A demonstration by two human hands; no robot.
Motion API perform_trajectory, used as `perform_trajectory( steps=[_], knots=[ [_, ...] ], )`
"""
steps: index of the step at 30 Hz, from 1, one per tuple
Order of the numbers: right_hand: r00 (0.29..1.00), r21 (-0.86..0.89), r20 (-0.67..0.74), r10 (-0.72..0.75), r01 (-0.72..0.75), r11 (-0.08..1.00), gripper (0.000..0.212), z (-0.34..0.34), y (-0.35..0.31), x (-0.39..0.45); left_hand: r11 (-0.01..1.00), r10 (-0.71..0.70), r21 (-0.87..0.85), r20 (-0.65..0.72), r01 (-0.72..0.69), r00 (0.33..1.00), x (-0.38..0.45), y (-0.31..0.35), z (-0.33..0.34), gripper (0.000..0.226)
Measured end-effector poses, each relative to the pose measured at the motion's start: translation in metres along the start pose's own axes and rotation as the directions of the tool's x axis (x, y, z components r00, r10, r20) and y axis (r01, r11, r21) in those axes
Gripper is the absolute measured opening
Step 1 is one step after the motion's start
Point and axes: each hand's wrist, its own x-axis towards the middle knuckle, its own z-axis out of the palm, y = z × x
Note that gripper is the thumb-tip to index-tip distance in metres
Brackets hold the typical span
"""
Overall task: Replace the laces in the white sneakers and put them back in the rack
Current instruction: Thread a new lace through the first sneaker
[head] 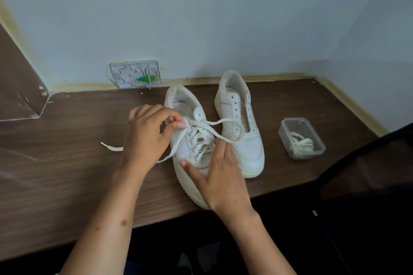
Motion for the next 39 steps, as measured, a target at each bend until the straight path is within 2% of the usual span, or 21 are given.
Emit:
perform_trajectory(
  steps=[2, 5, 7, 9, 11, 12, 14, 16, 18, 21, 24, 25, 27, 29, 30, 32, 35, 37, 39],
  knots=[
    [1.0, -0.026, -0.001, -0.019, 0.019, 0.999, 0.089, 0.001, -0.001, -0.001, 0.999, 0.006, 0.048, 0.011, -0.007, 1.0, -0.001, -0.002, 0.002, 0.006],
    [1.0, -0.03, 0.015, -0.018, 0.018, 0.999, 0.094, 0.0, 0.0, 0.0, 0.996, -0.049, 0.068, -0.036, 0.052, 0.998, 0.0, -0.008, -0.004, 0.016],
    [1.0, -0.011, 0.019, -0.016, 0.016, 1.0, 0.095, -0.001, -0.001, -0.001, 0.979, -0.182, 0.063, -0.171, 0.195, 0.968, 0.0, -0.018, -0.015, 0.021],
    [1.0, 0.011, 0.02, -0.012, 0.012, 1.0, 0.096, -0.001, -0.002, -0.001, 0.923, -0.349, 0.063, -0.276, 0.379, 0.895, -0.003, -0.026, -0.026, 0.019],
    [1.0, 0.013, 0.016, -0.012, 0.012, 1.0, 0.096, 0.0, -0.001, 0.0, 0.888, -0.425, 0.071, -0.254, 0.455, 0.869, -0.006, -0.032, -0.029, 0.013],
    [1.0, 0.011, 0.017, -0.009, 0.009, 1.0, 0.096, 0.0, 0.0, 0.0, 0.908, -0.395, 0.065, -0.202, 0.414, 0.896, -0.007, -0.033, -0.028, 0.011],
    [1.0, 0.014, 0.024, -0.005, 0.004, 1.0, 0.097, -0.001, -0.001, 0.0, 0.974, -0.224, 0.016, -0.062, 0.225, 0.973, -0.005, -0.028, -0.023, 0.015],
    [1.0, 0.014, 0.03, -0.005, 0.005, 1.0, 0.097, -0.001, -0.001, 0.0, 0.998, -0.052, -0.028, 0.039, 0.053, 0.998, -0.002, -0.018, -0.016, 0.024],
    [1.0, 0.006, 0.023, -0.011, 0.011, 1.0, 0.096, 0.0, -0.002, 0.001, 0.999, 0.036, -0.01, 0.06, -0.035, 0.998, -0.001, -0.005, -0.008, 0.023],
    [1.0, 0.008, 0.016, -0.004, 0.004, 1.0, 0.097, 0.001, -0.002, 0.002, 0.998, 0.058, 0.022, 0.013, -0.058, 0.998, -0.001, -0.003, -0.003, 0.004],
    [1.0, 0.014, 0.015, 0.006, -0.007, 1.0, 0.096, 0.001, -0.002, 0.002, 0.998, -0.062, 0.002, -0.105, 0.063, 0.992, 0.001, -0.016, -0.009, 0.012],
    [1.0, 0.017, 0.019, 0.007, -0.007, 1.0, 0.096, 0.001, -0.002, 0.001, 0.989, -0.149, -0.039, -0.18, 0.144, 0.972, 0.001, -0.022, -0.013, 0.016],
    [1.0, 0.017, 0.022, 0.005, -0.006, 1.0, 0.096, 0.0, -0.002, 0.001, 0.939, -0.343, -0.106, -0.307, 0.326, 0.888, -0.002, -0.037, -0.024, 0.018],
    [1.0, 0.02, 0.021, 0.004, -0.004, 1.0, 0.096, 0.0, -0.002, 0.001, 0.878, -0.472, -0.087, -0.326, 0.471, 0.819, -0.007, -0.049, -0.031, 0.013],
    [1.0, 0.019, 0.021, 0.005, -0.005, 1.0, 0.097, 0.0, -0.002, 0.001, 0.862, -0.498, -0.061, -0.295, 0.504, 0.816, -0.009, -0.052, -0.032, 0.011],
    [1.0, 0.01, 0.026, 0.005, -0.005, 1.0, 0.097, 0.001, -0.002, 0.001, 0.889, -0.456, -0.059, -0.186, 0.453, 0.87, -0.008, -0.05, -0.03, 0.016],
    [1.0, 0.011, 0.028, 0.006, -0.007, 1.0, 0.098, 0.001, -0.003, 0.002, 0.974, -0.21, -0.096, -0.021, 0.207, 0.978, -0.002, -0.032, -0.024, 0.023],
    [1.0, 0.007, 0.025, 0.008, -0.008, 1.0, 0.098, 0.001, -0.002, 0.002, 0.996, -0.069, -0.048, 0.052, 0.072, 0.996, 0.0, -0.02, -0.016, 0.02],
    [1.0, 0.0, 0.027, 0.01, -0.01, 1.0, 0.099, 0.002, -0.002, 0.002, 1.0, -0.014, -0.01, 0.067, 0.015, 0.998, -0.001, -0.015, -0.01, 0.012]
  ],
)
